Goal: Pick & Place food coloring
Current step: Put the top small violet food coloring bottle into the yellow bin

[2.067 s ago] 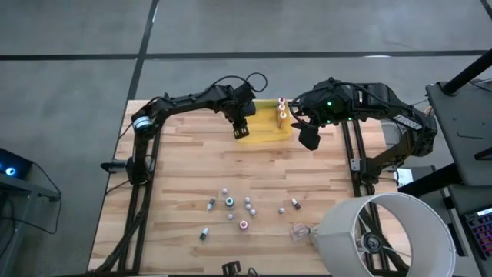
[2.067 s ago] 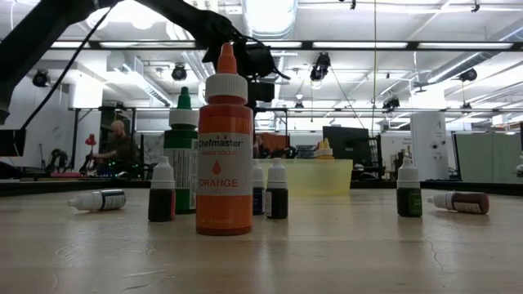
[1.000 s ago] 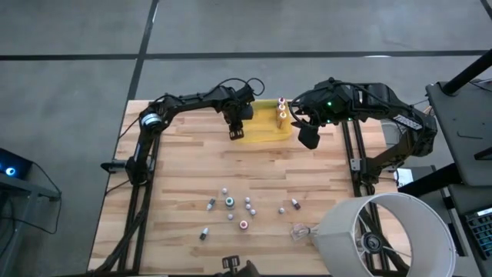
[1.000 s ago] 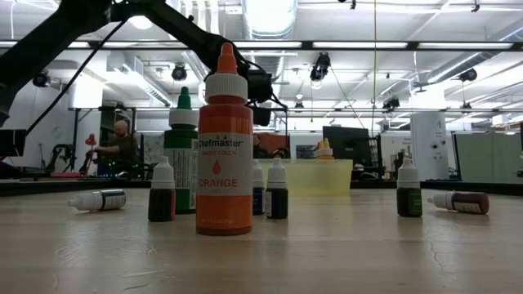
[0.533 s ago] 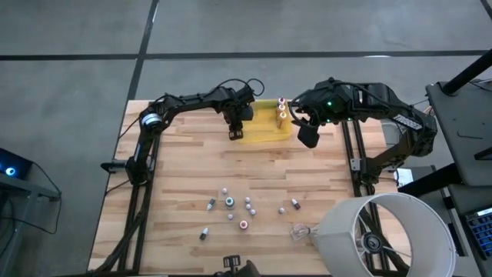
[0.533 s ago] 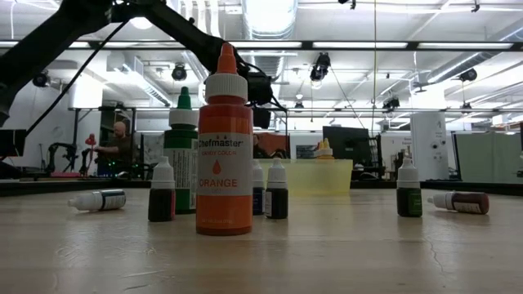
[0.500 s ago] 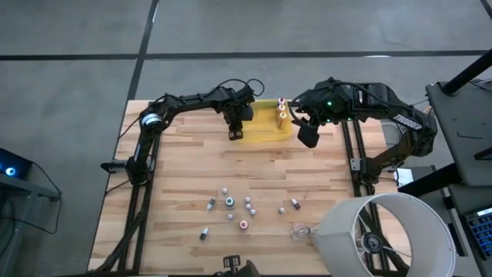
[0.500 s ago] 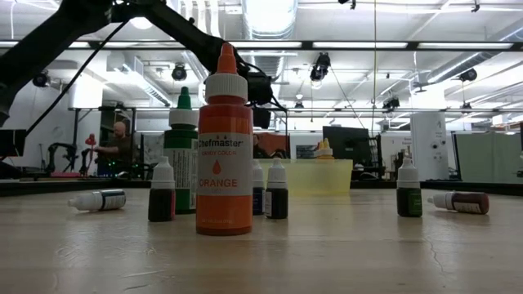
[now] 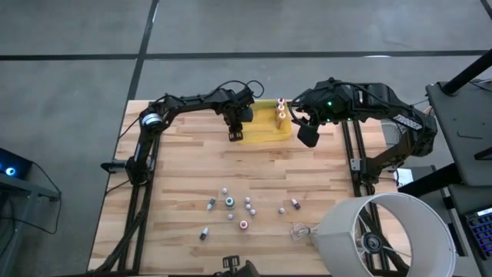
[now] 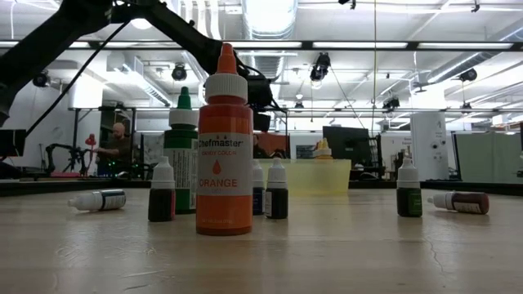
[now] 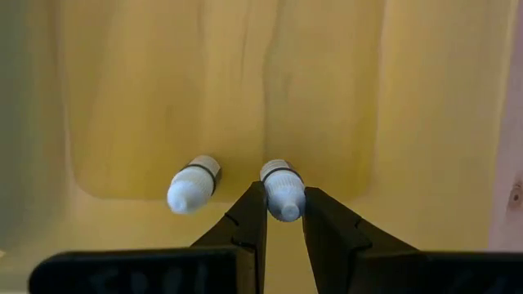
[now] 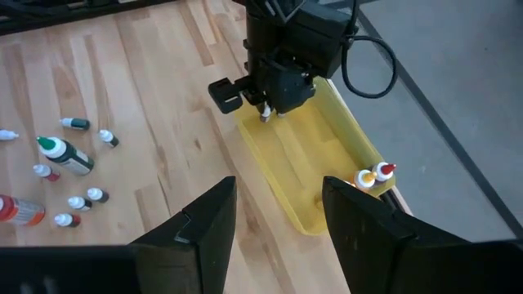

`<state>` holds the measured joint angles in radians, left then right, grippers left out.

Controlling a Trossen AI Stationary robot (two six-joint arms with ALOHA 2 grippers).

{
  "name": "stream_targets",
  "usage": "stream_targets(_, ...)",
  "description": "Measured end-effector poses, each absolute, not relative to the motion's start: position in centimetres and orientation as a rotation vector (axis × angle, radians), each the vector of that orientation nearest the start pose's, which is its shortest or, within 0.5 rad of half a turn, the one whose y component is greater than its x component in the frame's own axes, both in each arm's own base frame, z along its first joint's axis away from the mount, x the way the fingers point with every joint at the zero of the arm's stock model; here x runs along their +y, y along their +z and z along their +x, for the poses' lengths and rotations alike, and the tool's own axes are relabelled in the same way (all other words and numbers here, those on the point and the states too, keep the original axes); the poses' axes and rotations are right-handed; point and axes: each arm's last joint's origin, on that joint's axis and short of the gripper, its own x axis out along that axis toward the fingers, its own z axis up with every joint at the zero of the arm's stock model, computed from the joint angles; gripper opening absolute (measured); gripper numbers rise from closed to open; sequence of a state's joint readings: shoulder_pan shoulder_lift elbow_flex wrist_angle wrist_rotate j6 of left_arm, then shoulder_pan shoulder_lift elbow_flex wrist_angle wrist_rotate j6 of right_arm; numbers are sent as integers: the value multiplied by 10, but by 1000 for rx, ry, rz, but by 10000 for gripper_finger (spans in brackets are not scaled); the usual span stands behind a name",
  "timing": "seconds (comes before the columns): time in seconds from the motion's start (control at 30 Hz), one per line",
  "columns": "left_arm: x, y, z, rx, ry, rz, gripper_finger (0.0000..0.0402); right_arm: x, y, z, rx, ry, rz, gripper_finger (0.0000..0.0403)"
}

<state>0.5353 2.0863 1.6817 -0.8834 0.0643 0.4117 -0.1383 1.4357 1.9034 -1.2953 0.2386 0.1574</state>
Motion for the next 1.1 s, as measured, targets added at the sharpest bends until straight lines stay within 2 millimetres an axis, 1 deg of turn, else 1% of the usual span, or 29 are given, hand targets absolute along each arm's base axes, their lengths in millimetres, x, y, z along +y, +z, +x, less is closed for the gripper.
stream_targets(0.17, 216, 195, 368, 1302, 138, -39, 43, -40, 458, 238, 801, -420, 107, 173)
stream_targets(1.1, 216, 195, 368, 1296, 133, -23, 44, -40, 458, 238, 800, -421, 112, 173)
